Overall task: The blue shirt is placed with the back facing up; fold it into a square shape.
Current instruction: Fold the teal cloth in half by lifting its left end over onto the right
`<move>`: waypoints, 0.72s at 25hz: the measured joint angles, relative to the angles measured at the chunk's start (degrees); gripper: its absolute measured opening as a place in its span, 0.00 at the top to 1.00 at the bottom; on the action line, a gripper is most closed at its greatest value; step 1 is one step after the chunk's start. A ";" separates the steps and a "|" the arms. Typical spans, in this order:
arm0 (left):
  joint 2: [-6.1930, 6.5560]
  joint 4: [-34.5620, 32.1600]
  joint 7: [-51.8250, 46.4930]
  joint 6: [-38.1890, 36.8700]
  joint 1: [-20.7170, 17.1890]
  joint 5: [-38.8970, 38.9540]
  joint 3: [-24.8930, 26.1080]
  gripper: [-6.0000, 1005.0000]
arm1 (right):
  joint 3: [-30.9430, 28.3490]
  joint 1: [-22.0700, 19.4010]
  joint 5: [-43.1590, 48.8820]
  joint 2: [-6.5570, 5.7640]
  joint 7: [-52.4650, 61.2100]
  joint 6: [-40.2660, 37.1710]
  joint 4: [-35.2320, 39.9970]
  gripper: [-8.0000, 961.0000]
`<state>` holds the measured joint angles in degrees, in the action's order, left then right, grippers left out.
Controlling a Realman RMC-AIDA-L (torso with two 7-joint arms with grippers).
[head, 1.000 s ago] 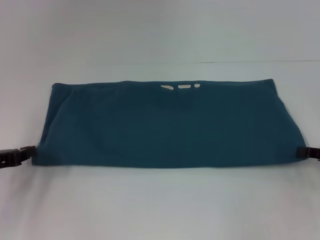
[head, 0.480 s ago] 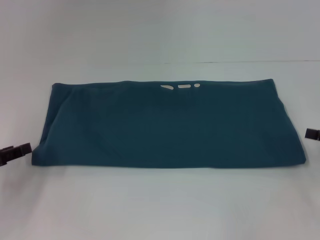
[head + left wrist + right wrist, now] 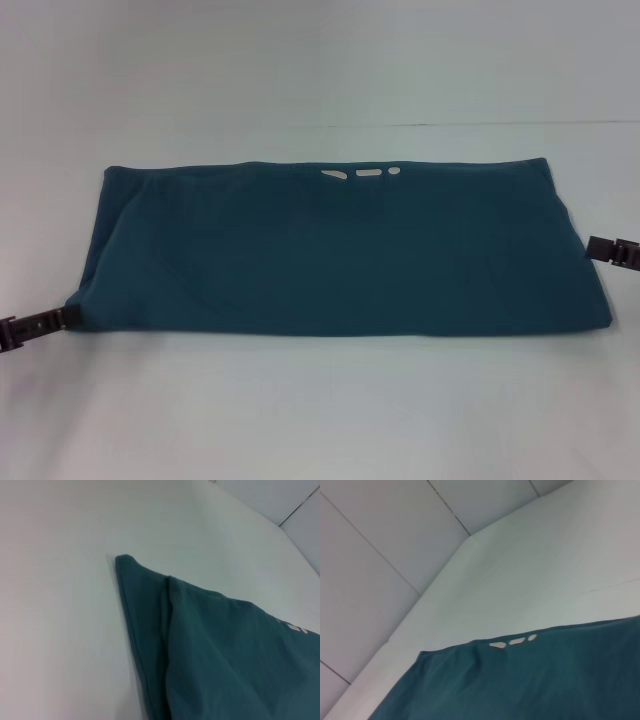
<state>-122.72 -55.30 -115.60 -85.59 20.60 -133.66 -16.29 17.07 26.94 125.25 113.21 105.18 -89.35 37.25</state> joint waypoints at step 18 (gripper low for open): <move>0.65 4.28 -12.02 4.71 2.14 -2.77 -1.13 0.11 | -0.19 2.50 -2.53 0.45 0.43 -0.10 0.55 0.04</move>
<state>-122.07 -51.01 -127.62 -80.87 22.74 -136.44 -17.41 16.87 29.44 122.72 113.66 105.61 -89.45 37.79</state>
